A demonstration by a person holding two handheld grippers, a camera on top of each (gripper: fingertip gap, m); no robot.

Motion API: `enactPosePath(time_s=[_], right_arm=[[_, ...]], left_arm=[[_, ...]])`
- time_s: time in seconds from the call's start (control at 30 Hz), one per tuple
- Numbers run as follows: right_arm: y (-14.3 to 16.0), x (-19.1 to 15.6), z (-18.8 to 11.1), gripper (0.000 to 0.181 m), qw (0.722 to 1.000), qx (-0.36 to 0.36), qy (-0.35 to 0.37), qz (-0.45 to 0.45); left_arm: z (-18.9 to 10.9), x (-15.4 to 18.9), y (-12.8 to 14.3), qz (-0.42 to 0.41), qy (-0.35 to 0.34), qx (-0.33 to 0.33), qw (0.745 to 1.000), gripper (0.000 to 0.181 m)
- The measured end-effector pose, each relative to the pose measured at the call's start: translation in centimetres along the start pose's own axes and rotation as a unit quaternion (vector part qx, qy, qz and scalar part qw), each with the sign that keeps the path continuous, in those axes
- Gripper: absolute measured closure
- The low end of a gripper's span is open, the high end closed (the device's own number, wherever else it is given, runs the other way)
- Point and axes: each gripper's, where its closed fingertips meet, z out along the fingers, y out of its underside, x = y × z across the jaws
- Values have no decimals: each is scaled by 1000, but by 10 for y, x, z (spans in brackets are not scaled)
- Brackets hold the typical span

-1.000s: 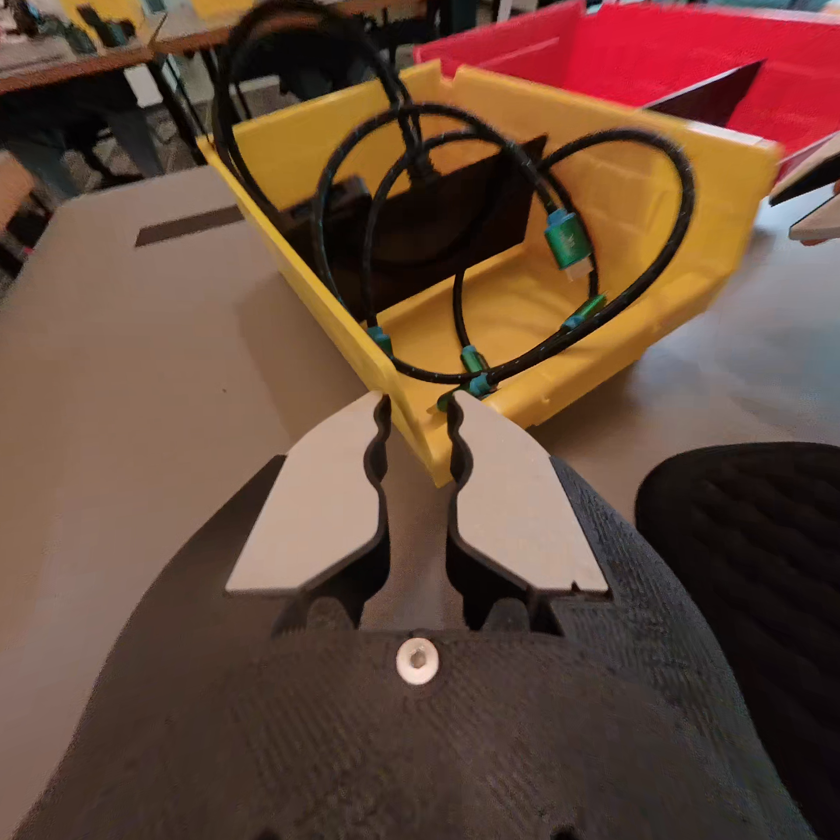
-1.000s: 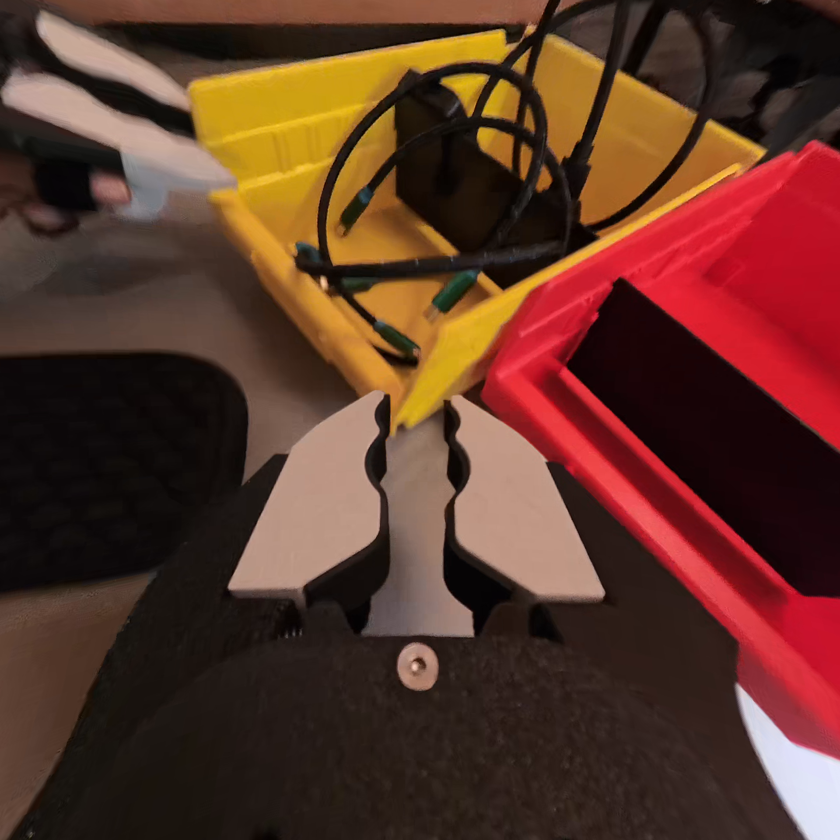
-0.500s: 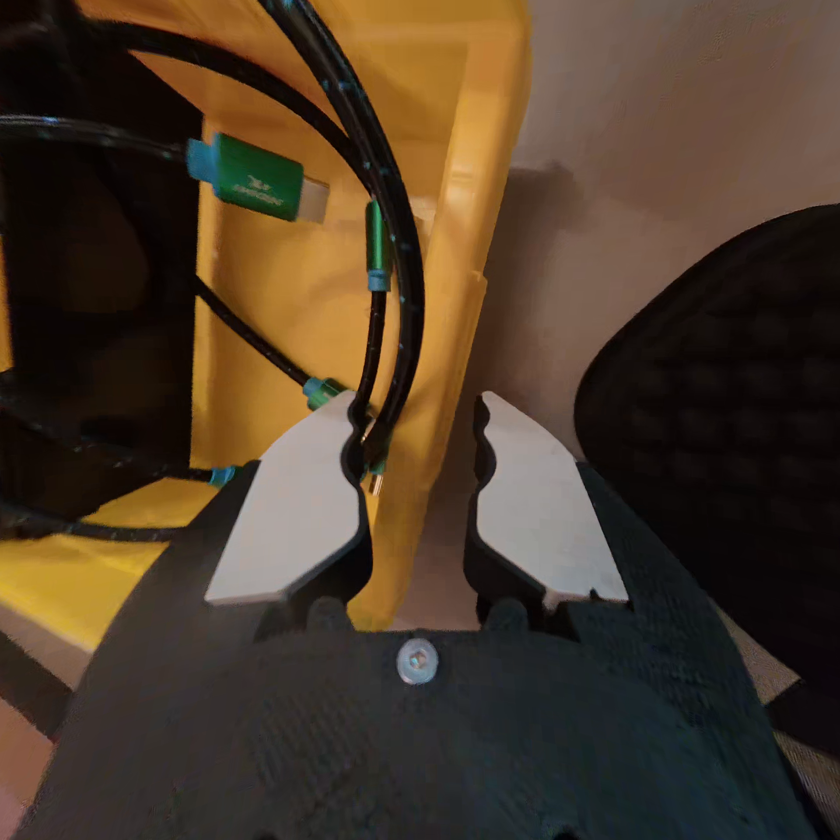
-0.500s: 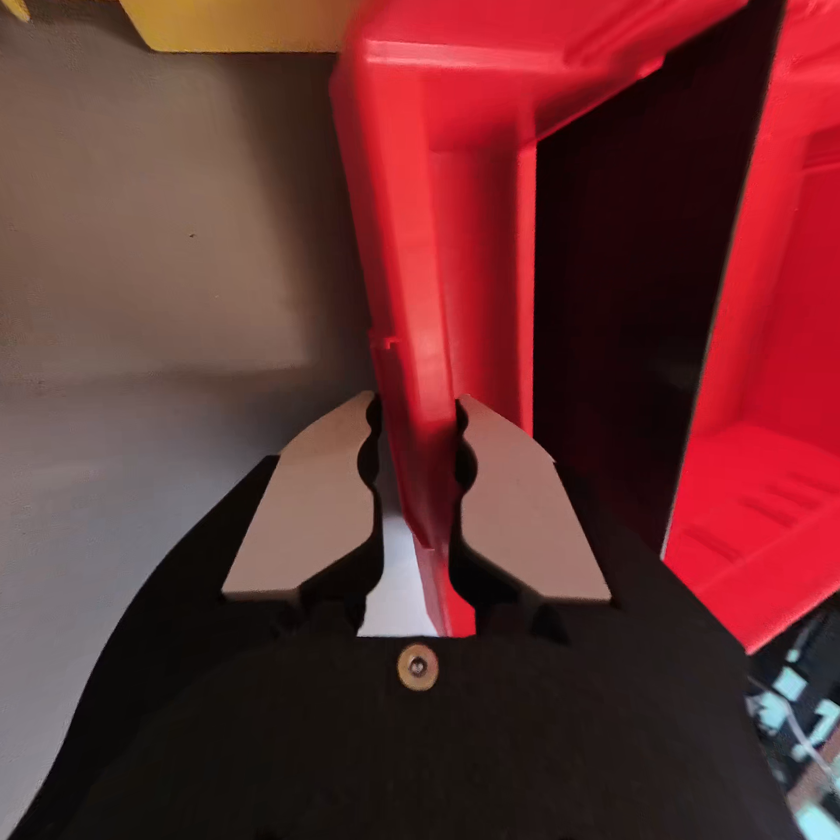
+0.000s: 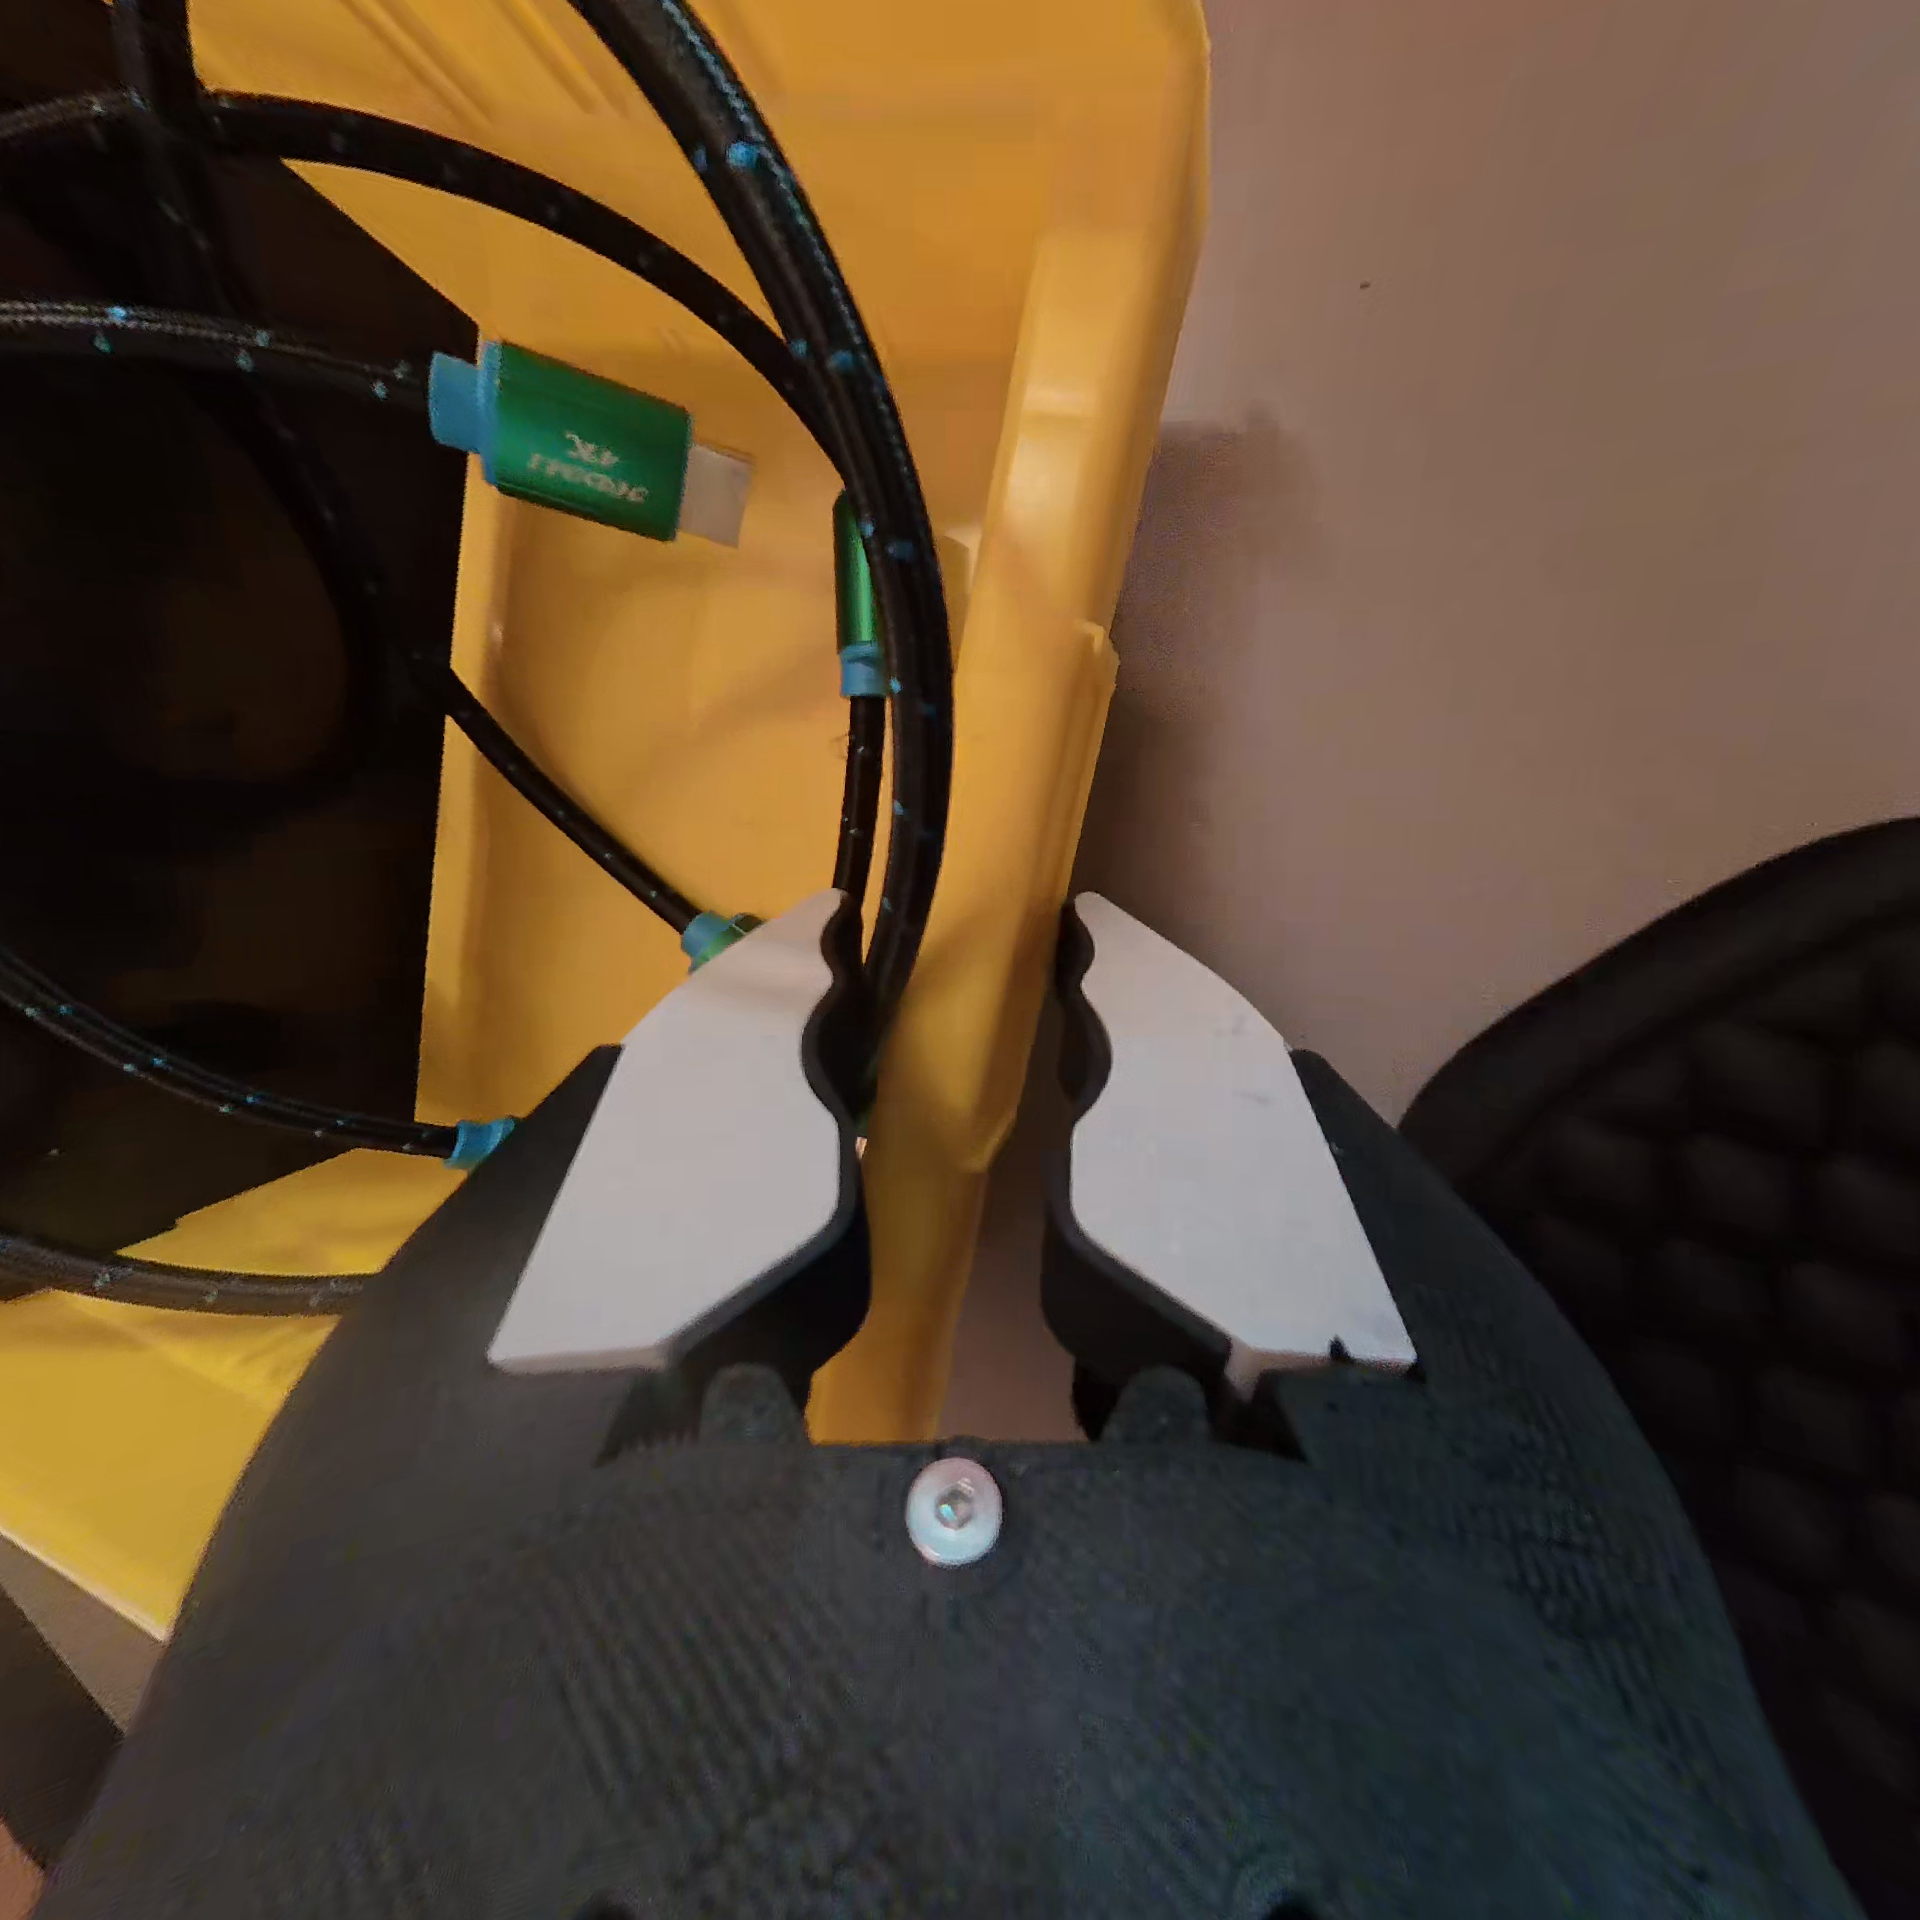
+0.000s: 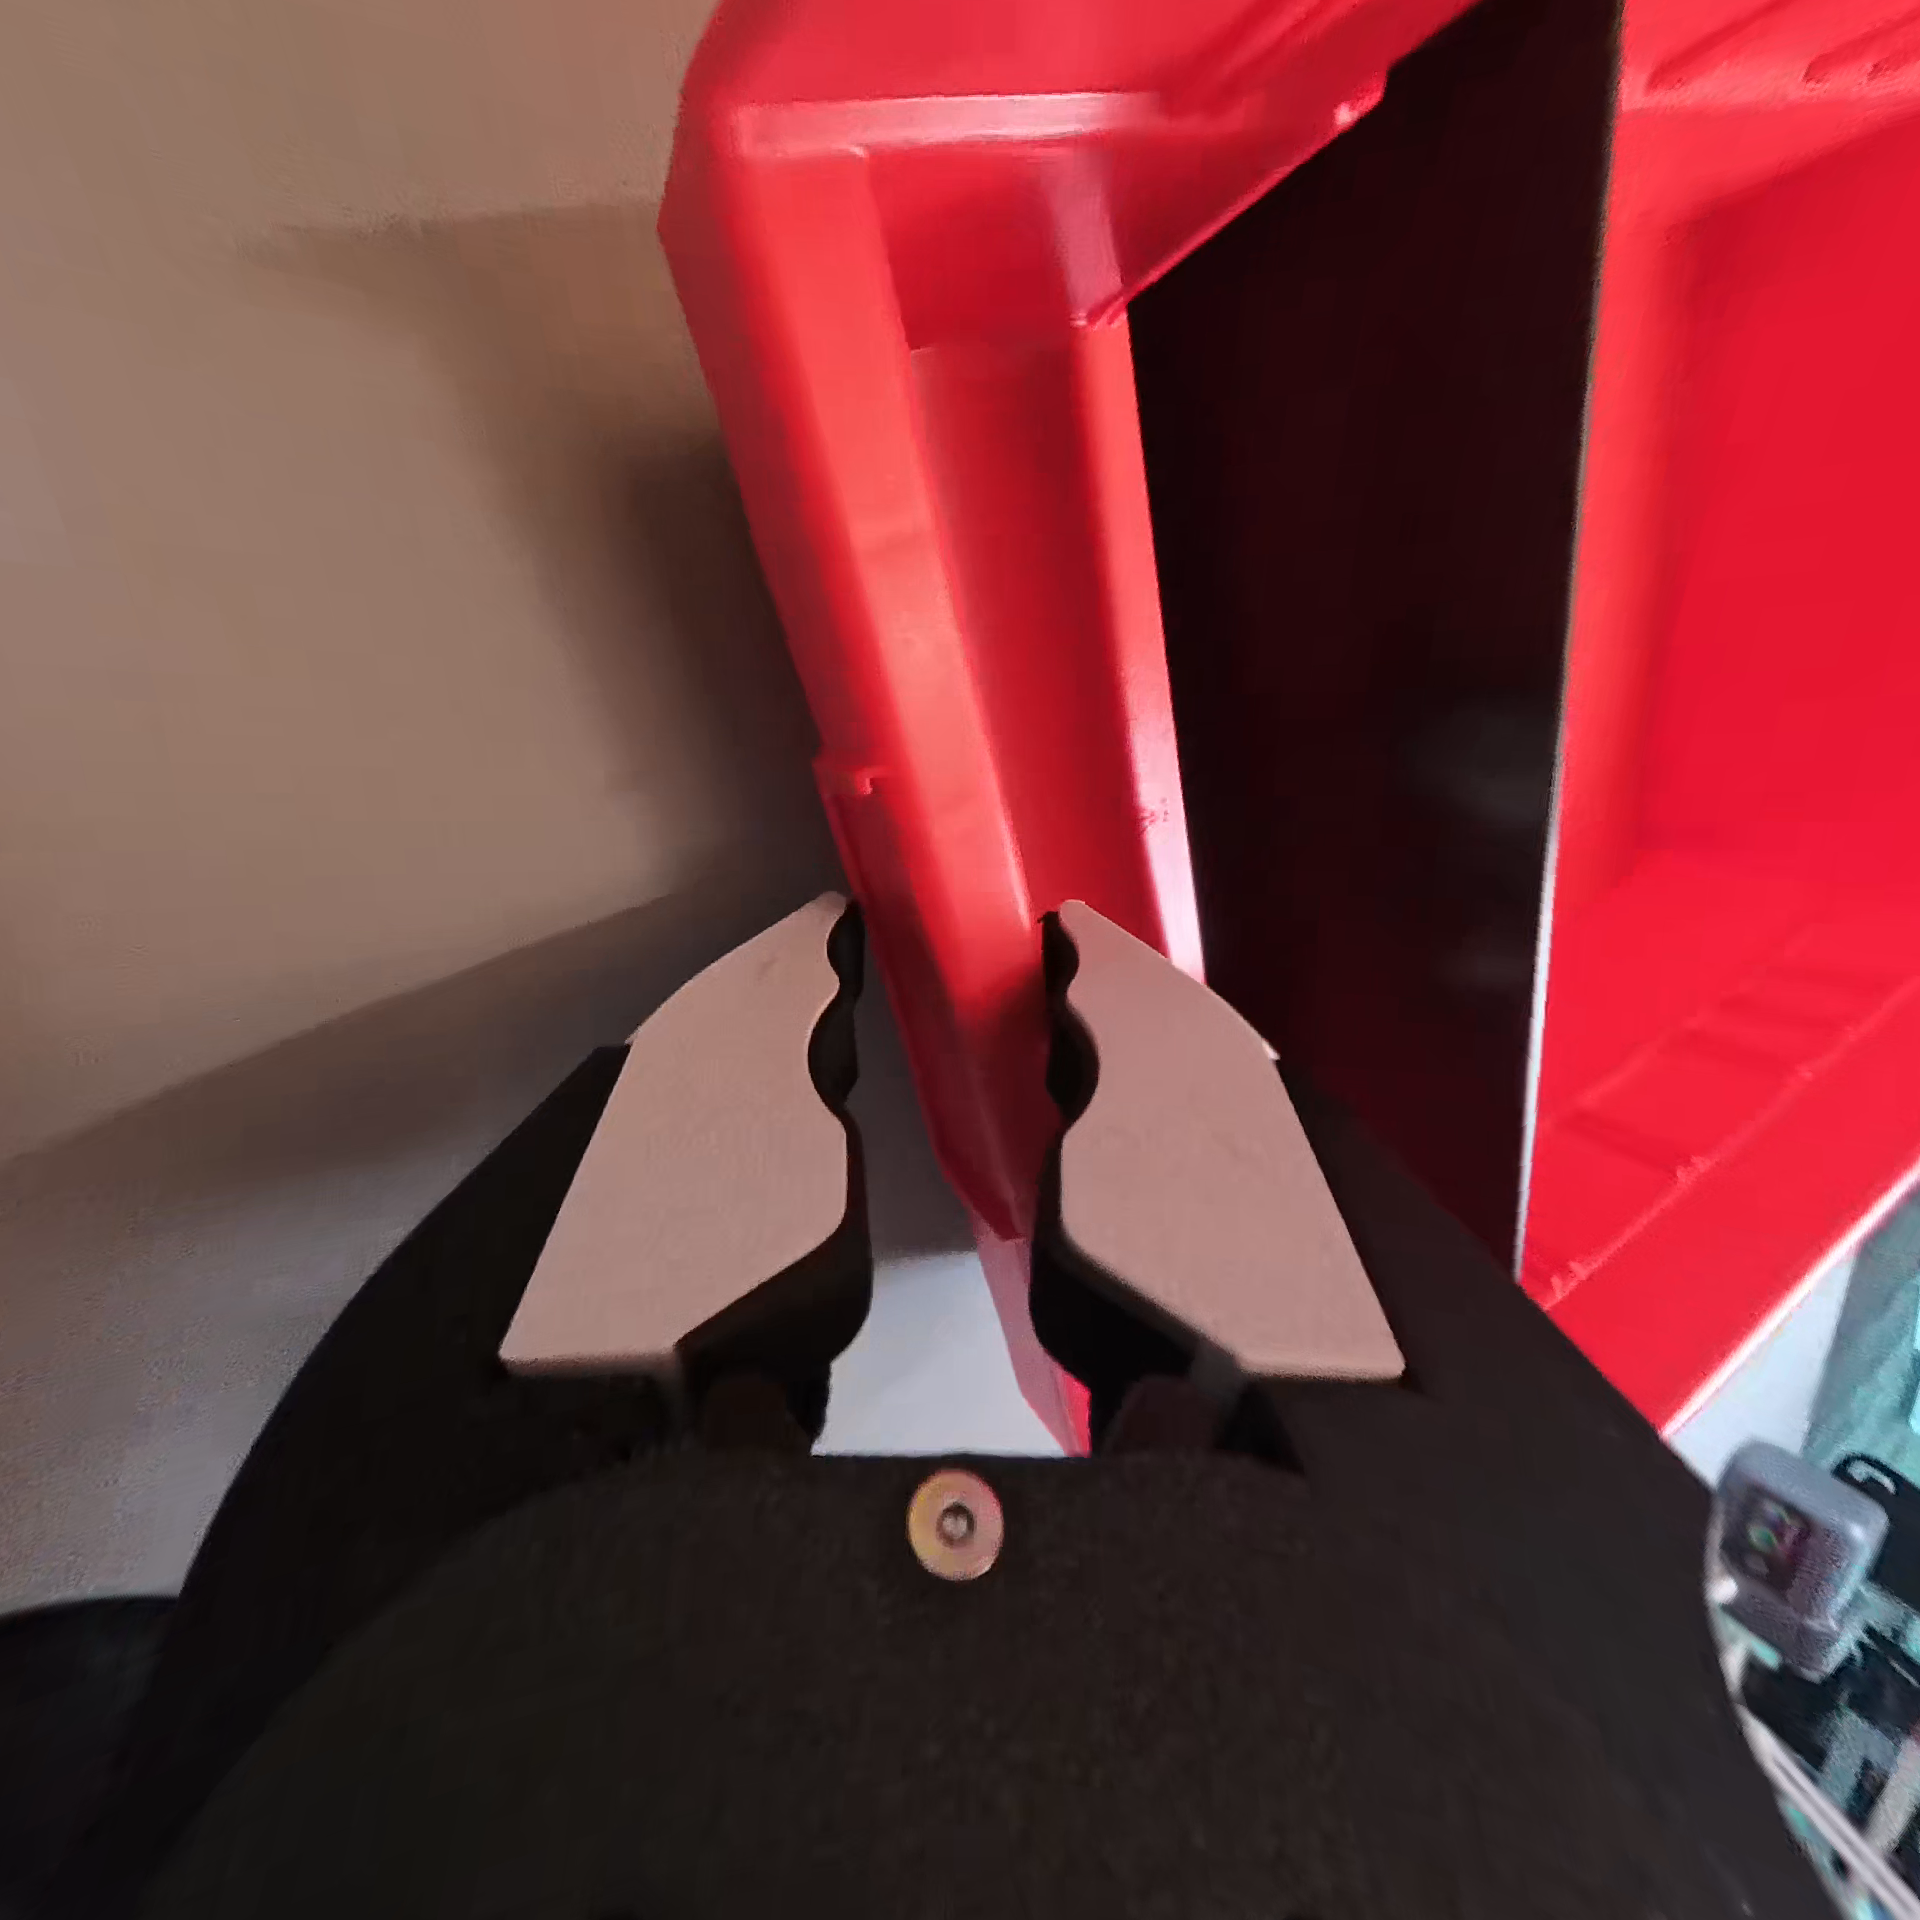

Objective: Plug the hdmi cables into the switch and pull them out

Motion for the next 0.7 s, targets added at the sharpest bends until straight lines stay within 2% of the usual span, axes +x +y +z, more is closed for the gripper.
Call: enactPosePath(time_s=[0.03, 0.3, 0.5, 0.6, 0.7], right_arm=[[9, 6, 0, 149, 1000, -3, 6, 5], [60, 63, 14, 150, 998, -41, 18, 45], [76, 111, 36, 148, 992, -59, 50, 95], [62, 125, 27, 144, 989, -25, 90, 115], [15, 121, -4, 142, 975, 106, 93, 169]], left_arm=[[1, -2, -1, -2, -2, 0, 1000, 144], [16, -34, -10, -14, -12, -6, 1000, 144], [31, -69, -16, -38, -18, -6, 999, 144], [36, -82, -17, -53, -25, -5, 998, 143], [38, -92, -18, -63, -40, 2, 997, 143]])
